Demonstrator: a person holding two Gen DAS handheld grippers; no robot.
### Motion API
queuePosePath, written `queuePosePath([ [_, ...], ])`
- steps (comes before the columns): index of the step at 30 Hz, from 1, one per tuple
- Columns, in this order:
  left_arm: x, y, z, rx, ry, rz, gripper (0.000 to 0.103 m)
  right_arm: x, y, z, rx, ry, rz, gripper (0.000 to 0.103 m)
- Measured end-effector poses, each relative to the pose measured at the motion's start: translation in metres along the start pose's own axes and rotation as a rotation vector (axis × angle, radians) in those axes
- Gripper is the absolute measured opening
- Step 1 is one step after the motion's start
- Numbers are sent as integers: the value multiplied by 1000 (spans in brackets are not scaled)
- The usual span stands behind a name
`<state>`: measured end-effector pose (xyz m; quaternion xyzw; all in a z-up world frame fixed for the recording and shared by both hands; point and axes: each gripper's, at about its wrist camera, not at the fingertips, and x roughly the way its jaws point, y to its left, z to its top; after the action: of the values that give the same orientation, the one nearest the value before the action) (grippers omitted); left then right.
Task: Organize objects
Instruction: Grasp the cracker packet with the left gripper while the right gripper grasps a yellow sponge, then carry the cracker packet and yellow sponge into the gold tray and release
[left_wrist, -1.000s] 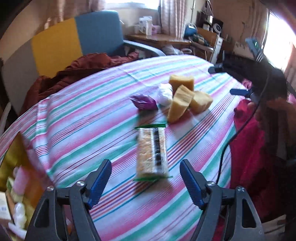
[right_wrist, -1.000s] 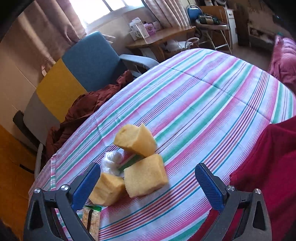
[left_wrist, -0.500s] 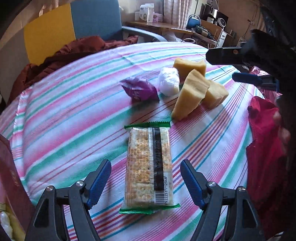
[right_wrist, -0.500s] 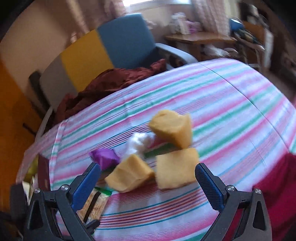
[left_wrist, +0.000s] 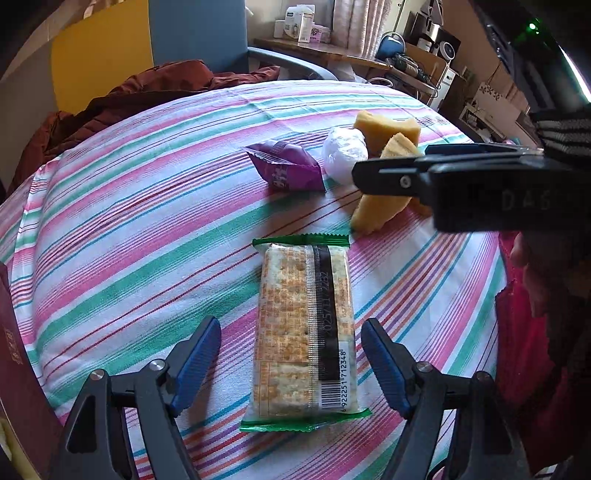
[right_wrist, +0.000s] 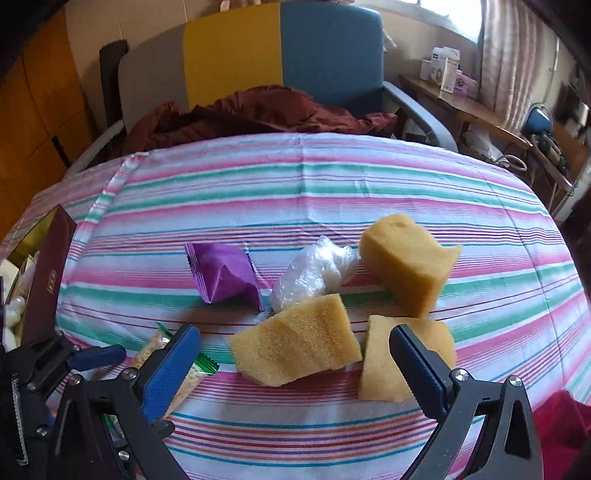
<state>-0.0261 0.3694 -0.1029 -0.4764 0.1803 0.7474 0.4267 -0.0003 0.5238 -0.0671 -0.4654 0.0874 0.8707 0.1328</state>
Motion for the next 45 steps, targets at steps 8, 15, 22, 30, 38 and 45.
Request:
queuePosePath([
  [8, -2, 6, 2, -22, -23, 58, 53, 6, 5, -4, -46, 37, -18, 66],
  [15, -11, 16, -8, -41, -41, 39, 44, -14, 13, -6, -83, 31, 60, 64],
  [22, -27, 18, -25, -82, -49, 34, 44, -53, 8, -1, -25, -73, 323, 64],
  [30, -67, 18, -38, -101, -114, 63, 44, -53, 33, -6, -75, -70, 321, 64],
  [38, -129, 50, -61, -199, -213, 94, 44, -51, 50, -9, -80, -74, 311, 65],
  [45, -183, 101, -95, -356, -301, 164, 44, -62, 72, -10, -89, -78, 338, 65],
])
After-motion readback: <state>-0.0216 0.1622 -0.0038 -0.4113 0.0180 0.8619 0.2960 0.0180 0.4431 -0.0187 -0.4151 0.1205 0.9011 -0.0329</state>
